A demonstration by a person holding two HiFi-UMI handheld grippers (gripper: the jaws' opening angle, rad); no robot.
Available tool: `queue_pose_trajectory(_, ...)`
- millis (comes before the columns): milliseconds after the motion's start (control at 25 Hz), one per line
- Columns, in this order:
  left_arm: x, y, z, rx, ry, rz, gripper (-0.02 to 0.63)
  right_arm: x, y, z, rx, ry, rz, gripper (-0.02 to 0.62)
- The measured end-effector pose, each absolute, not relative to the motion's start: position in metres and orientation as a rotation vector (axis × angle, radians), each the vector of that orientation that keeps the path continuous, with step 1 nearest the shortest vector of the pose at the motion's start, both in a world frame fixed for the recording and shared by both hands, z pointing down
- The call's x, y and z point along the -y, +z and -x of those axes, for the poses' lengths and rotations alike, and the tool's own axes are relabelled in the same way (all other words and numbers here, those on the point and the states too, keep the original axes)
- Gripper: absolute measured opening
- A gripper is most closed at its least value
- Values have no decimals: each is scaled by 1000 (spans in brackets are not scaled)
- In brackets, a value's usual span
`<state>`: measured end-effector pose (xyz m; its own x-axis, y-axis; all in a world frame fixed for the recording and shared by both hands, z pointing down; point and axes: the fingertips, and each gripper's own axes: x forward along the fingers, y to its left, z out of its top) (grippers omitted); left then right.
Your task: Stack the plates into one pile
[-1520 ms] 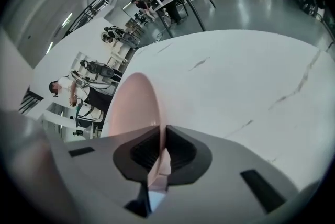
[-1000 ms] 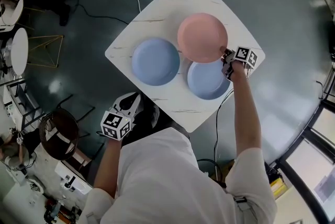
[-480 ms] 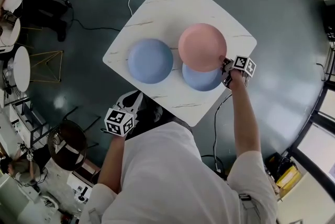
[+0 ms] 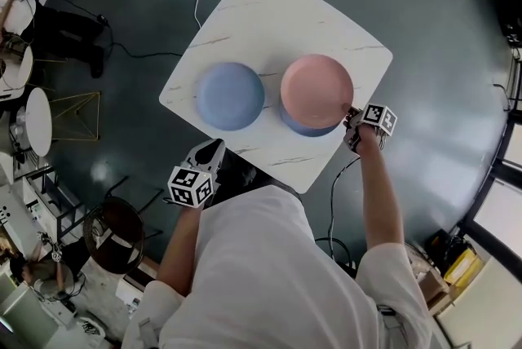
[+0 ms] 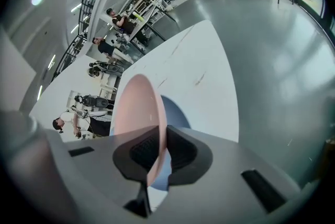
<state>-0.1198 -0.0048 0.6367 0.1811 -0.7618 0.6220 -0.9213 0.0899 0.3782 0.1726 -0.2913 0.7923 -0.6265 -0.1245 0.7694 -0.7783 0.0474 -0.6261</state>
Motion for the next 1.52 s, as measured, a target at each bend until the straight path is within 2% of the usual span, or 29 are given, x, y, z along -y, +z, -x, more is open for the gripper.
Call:
queue_pose_trajectory(320, 9, 646, 105, 1582, 289, -1691, 24, 272, 806, -187, 1819, 1614, -897, 43)
queue_pose_trajectory(560, 12, 649, 95, 1559, 314, -1706, 25, 261, 802, -184, 1876, 1473, -847, 57)
queue_pose_trajectory(760, 12, 651, 91, 1535, 331, -1721, 25, 253, 785, -179, 1940, 1404, -819, 144)
queue_pose_trajectory(1200, 10, 655, 126, 1490, 315, -1772, 25, 234, 762, -202, 1910, 1364, -1005, 153)
queue_pose_trajectory(1520, 3, 678, 161, 1410, 371, -1798, 25, 195, 739, -182, 1957, 1370, -1036, 152)
